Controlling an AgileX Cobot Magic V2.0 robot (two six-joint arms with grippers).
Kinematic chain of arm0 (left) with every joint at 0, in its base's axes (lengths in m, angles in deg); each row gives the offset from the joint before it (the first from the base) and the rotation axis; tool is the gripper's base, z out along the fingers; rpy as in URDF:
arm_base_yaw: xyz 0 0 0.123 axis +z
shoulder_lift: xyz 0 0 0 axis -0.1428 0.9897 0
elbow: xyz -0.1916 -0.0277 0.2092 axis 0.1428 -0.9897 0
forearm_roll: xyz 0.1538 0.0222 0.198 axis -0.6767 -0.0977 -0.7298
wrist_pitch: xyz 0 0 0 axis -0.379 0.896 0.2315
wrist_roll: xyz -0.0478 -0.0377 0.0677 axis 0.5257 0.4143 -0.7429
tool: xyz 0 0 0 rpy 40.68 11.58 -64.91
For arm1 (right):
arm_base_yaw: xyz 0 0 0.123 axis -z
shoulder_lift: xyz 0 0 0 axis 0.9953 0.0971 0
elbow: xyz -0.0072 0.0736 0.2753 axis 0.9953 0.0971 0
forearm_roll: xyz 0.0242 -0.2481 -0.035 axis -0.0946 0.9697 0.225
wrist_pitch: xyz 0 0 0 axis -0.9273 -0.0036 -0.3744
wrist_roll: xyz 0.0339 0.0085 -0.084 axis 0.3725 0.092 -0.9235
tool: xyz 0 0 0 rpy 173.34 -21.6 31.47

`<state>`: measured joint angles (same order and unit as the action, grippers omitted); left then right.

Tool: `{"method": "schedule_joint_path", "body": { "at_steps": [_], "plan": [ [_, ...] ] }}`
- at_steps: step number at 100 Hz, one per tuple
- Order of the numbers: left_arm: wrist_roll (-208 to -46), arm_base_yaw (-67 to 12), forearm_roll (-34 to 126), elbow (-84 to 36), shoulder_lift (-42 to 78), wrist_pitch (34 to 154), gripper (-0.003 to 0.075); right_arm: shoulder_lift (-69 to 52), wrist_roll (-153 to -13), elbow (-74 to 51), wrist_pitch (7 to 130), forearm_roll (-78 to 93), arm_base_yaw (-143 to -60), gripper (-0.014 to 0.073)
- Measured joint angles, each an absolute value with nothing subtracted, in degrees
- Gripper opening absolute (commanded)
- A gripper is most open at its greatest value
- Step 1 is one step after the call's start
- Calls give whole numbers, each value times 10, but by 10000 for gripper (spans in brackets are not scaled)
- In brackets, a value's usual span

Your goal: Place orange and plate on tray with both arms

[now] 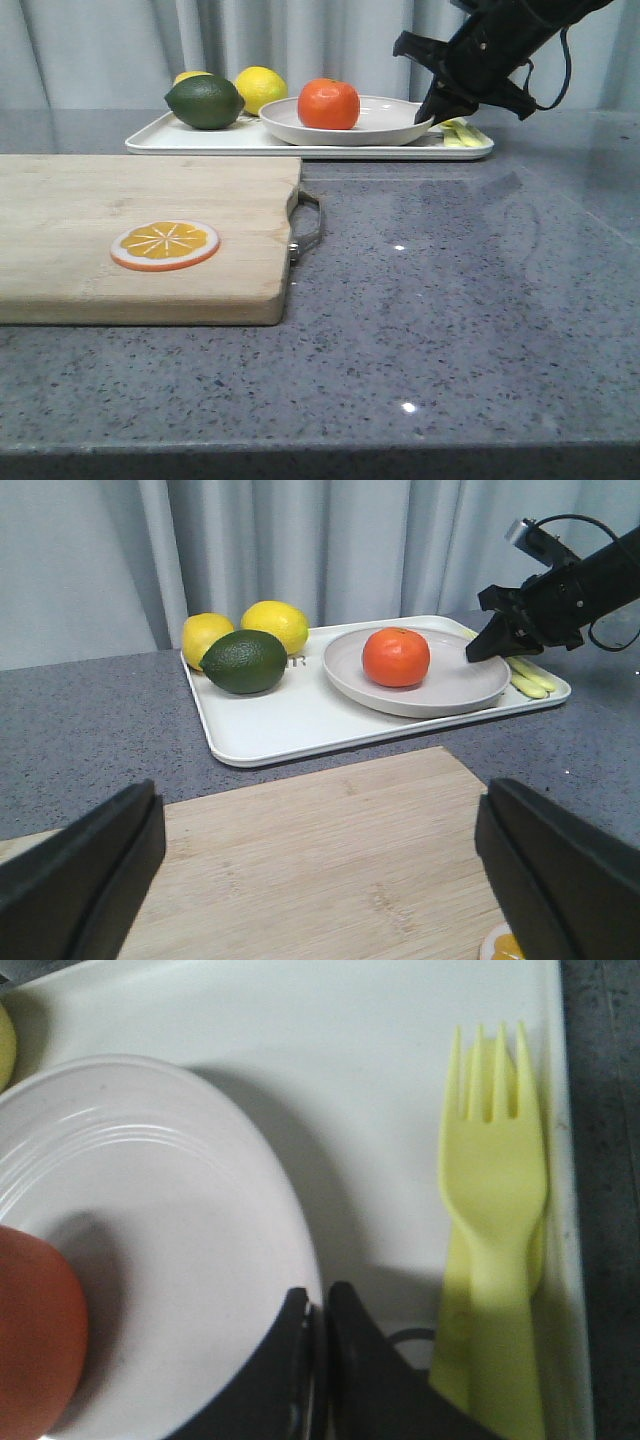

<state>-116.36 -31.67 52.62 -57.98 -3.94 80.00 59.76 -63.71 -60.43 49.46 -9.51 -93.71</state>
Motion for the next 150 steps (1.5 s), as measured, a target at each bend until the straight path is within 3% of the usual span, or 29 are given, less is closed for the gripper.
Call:
{"method": "schedule_joint_path", "body": {
  "at_steps": [61, 75, 94, 101, 150],
  "plan": [
    [-1164, -317, 526, -580, -39, 800, 608, 601, -637, -605, 494, -96, -937, -52],
    [-1164, -317, 526, -580, -39, 800, 608, 601, -637, -605, 494, -96, -937, 79],
    [-1164, -317, 526, -580, -39, 800, 608, 601, -637, -605, 494, -97, -937, 443],
    [-1164, -317, 526, -580, -39, 800, 608, 601, -637, -606, 495, -99, -937, 533],
    [-1164, -317, 526, -580, -39, 800, 608, 486, -669, -606, 463, -69, -936, 549]
  ]
}}
